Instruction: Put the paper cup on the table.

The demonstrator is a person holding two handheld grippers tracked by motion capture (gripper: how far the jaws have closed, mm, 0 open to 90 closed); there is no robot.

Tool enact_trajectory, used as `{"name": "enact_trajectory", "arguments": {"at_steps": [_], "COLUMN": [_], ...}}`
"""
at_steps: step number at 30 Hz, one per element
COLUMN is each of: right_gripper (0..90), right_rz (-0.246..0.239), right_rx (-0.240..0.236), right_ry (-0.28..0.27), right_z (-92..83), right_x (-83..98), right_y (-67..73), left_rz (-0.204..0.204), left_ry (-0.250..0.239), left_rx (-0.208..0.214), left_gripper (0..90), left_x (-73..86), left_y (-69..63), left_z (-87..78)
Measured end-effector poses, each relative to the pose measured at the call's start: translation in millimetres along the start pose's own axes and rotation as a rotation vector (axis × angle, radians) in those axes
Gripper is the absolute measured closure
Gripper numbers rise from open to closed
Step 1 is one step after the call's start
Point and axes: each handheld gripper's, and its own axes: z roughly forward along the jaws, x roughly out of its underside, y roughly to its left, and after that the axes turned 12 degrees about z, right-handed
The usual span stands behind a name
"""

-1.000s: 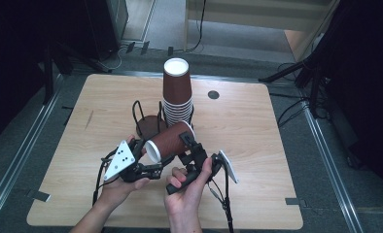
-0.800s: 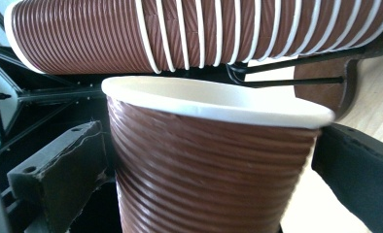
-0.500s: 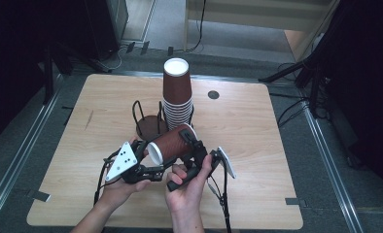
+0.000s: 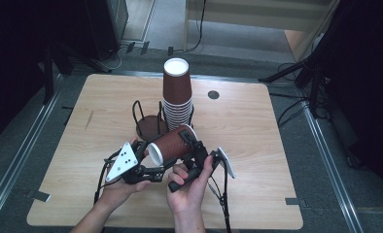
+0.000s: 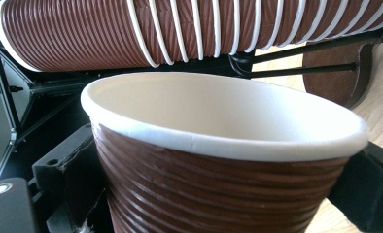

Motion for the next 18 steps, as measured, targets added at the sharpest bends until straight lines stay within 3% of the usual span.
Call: {"name": "enact_trajectory", "arguments": {"at_steps": [7, 9, 12, 15, 18], "right_gripper": [9.4, 9.6, 10.0, 10.0, 10.1], "right_rz": [-0.018, -0.015, -0.021, -0.028, -0.058], "right_rx": [-0.004, -0.01, -0.007, -0.001, -0.01], "right_ry": [0.003, 0.007, 0.021, 0.021, 0.019], "right_z": [-1.1, -0.8, -0.8, -1.3, -3.2], "right_x": [2.2, 2.7, 3.5, 2.3, 0.0], "right_y": [0.0, -0.6, -0.4, 2.4, 6.3], "left_rz": [0.001, 0.019, 0.008, -0.01, -0.03], "left_ry": [-0.016, -0.015, 0.002, 0.017, 0.017], "left_rx": [0.004, -0.009, -0.037, -0.057, -0.05], "left_gripper": [20.4, 20.0, 18.9, 10.3, 0.0], "left_x": [0.8, 0.0, -2.5, -3.5, -3.7], "left_y": [0.6, -1.5, -3.7, -4.5, -4.6], "left_z": [-2.5, -3.8, -6.0, -9.7, -13.7]}}
